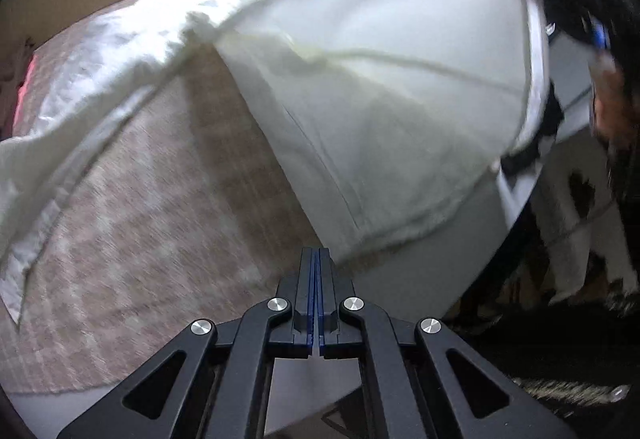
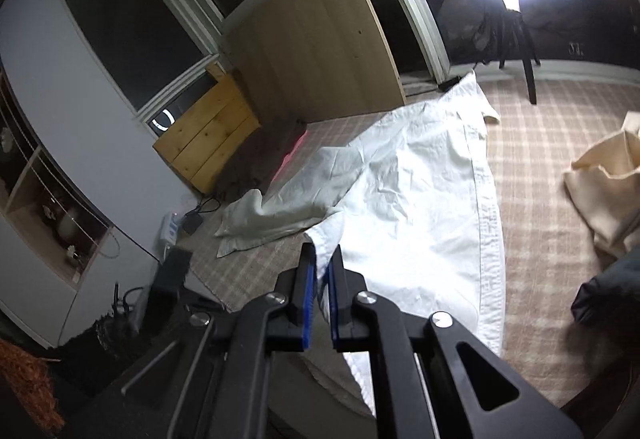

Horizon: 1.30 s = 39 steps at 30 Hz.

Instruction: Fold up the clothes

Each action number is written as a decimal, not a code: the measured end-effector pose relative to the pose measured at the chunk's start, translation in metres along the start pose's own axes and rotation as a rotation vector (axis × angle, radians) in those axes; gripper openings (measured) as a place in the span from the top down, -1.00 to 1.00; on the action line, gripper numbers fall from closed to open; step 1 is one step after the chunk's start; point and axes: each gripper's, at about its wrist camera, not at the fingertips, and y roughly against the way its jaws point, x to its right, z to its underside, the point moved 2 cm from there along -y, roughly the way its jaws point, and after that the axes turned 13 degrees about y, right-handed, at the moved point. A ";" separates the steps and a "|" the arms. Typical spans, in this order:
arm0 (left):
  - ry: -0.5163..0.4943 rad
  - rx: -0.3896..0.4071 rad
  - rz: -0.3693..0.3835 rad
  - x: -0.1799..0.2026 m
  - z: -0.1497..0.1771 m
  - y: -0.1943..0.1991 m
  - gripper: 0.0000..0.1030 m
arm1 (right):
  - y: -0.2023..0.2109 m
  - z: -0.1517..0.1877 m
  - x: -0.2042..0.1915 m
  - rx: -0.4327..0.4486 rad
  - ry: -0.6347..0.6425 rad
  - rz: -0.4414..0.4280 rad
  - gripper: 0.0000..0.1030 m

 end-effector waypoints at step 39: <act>0.127 0.139 -0.244 -0.008 -0.304 -0.083 0.39 | -0.213 -0.129 0.296 -0.220 0.004 0.112 0.30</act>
